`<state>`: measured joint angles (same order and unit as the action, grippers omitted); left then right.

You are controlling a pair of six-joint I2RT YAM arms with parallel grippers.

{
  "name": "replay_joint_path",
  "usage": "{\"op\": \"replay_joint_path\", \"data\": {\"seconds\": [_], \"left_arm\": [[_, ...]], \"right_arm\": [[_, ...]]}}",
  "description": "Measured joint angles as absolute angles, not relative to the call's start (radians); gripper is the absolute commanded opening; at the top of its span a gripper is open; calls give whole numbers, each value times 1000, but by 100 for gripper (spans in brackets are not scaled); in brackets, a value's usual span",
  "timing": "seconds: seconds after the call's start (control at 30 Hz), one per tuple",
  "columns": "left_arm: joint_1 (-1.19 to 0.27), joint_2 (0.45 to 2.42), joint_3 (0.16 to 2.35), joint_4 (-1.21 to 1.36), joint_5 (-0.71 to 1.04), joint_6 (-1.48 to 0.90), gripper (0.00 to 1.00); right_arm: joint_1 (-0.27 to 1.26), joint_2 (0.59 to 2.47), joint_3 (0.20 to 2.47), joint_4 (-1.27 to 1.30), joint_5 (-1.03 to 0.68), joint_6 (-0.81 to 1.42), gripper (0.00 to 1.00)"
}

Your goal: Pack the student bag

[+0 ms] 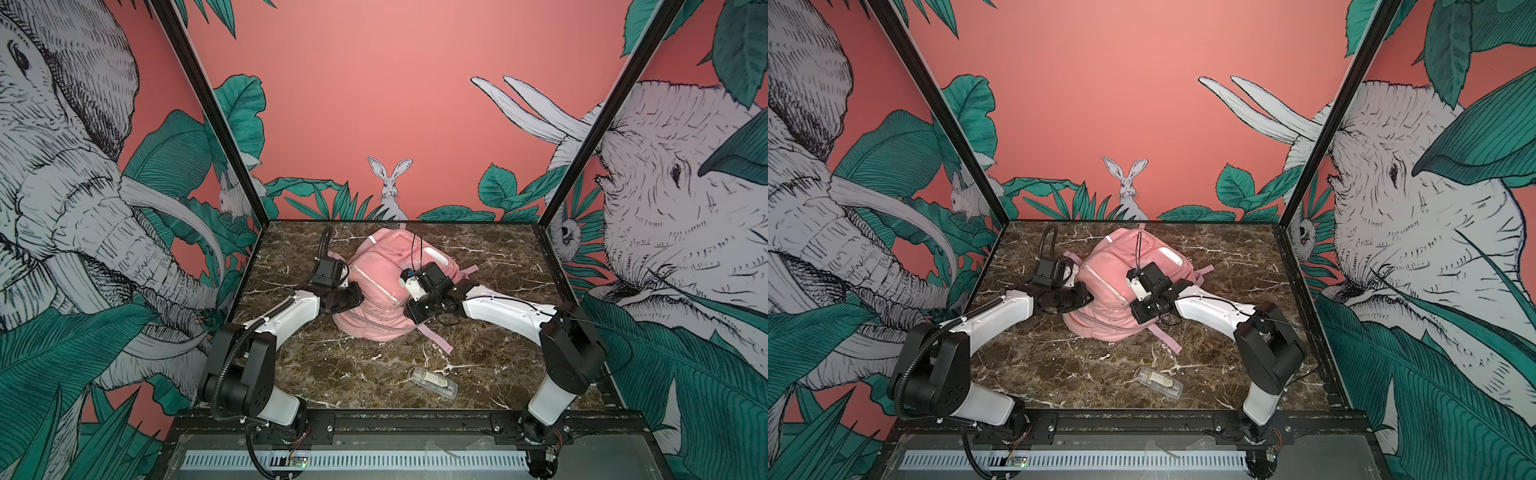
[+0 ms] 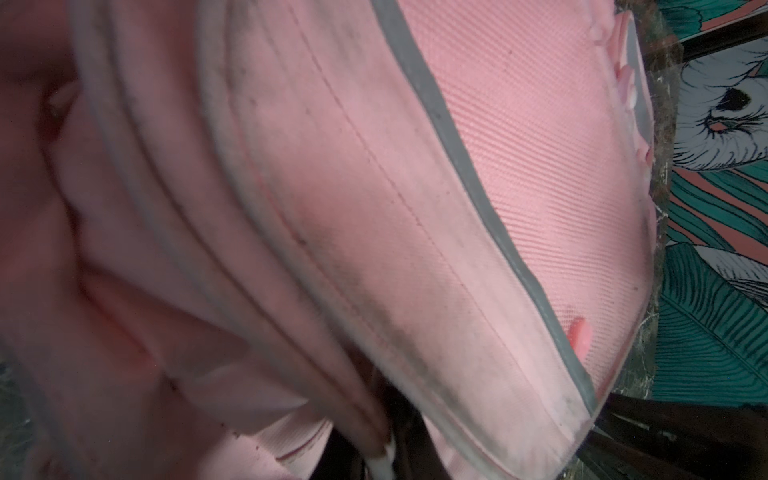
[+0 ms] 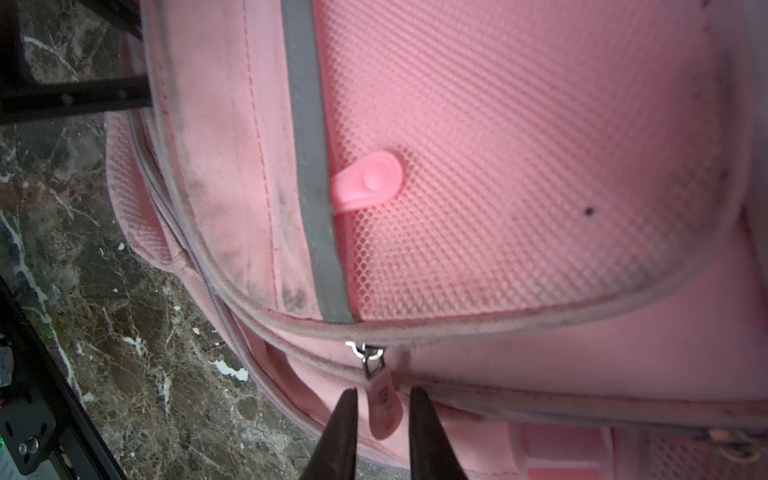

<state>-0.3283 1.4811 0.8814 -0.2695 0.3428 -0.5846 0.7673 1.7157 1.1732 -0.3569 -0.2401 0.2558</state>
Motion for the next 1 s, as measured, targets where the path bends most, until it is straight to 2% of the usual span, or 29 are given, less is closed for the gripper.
{"op": "replay_joint_path", "data": {"seconds": [0.27,0.33,0.43,0.73,1.0], "left_arm": [[-328,1481,880,-268,343,-585,14],[-328,1481,880,-268,343,-585,14],[-328,1481,880,-268,343,-585,14],[-328,1481,880,-267,344,-585,14],[-329,1481,880,-265,344,-592,14]], "right_arm": [[785,1724,1173,-358,-214,257,12],[788,1729,1173,-360,-204,258,20],[793,1733,1174,-369,-193,257,21],[802,1747,1174,-381,-173,257,8],[835,1747,1200,-403,-159,258,4]]}}
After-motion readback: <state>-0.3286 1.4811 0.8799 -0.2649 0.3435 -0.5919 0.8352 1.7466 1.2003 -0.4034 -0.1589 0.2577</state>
